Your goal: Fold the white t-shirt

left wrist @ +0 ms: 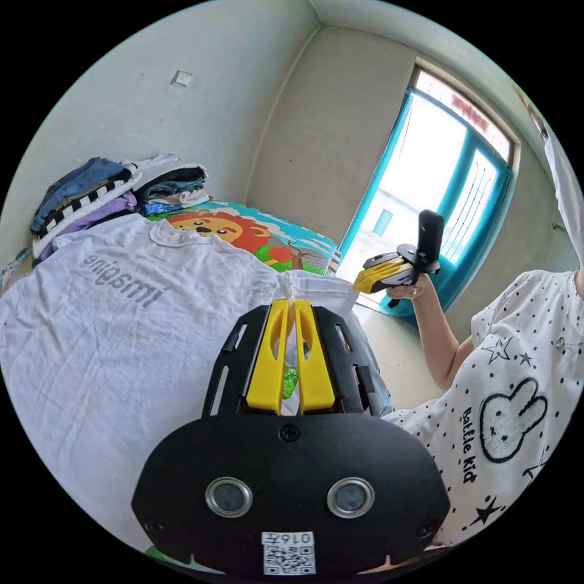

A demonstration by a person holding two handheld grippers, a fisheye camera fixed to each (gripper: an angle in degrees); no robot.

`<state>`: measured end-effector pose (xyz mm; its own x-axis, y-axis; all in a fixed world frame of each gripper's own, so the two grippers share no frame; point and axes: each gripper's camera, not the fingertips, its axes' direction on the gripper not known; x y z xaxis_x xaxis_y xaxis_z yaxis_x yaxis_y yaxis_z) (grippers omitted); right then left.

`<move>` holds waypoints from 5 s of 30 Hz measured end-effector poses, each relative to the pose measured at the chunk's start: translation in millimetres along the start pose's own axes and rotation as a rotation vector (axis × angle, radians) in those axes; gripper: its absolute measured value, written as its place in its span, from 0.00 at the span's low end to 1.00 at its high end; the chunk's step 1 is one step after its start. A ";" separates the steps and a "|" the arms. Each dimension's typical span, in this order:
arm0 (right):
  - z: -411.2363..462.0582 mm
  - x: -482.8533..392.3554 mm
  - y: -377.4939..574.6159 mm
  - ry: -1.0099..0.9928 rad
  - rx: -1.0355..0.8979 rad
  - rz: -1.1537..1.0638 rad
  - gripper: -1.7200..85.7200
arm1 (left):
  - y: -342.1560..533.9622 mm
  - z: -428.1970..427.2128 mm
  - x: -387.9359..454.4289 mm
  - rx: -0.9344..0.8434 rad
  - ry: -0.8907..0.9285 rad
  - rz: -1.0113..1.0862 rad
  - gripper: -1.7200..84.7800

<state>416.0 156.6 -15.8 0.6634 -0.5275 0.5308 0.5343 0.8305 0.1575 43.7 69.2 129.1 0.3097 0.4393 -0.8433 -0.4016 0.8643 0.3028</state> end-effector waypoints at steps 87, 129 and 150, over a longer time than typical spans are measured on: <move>311.4 460.3 -322.3 -0.102 -0.064 0.226 0.14 | -400.2 -59.8 -351.2 -0.305 -0.452 -0.414 0.06; 479.0 417.4 -459.3 -0.143 -0.229 -0.064 0.11 | -396.3 -142.5 -231.7 -0.439 -0.141 0.201 0.15; 427.5 392.0 -488.2 -0.224 0.038 -0.279 0.12 | -416.5 -154.8 -204.2 -0.409 -0.245 0.134 0.14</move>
<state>191.3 -379.1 471.4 0.3610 -0.6860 0.6318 0.6558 0.6684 0.3510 14.3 -418.4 106.4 0.4058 0.6275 -0.6645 -0.7421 0.6507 0.1612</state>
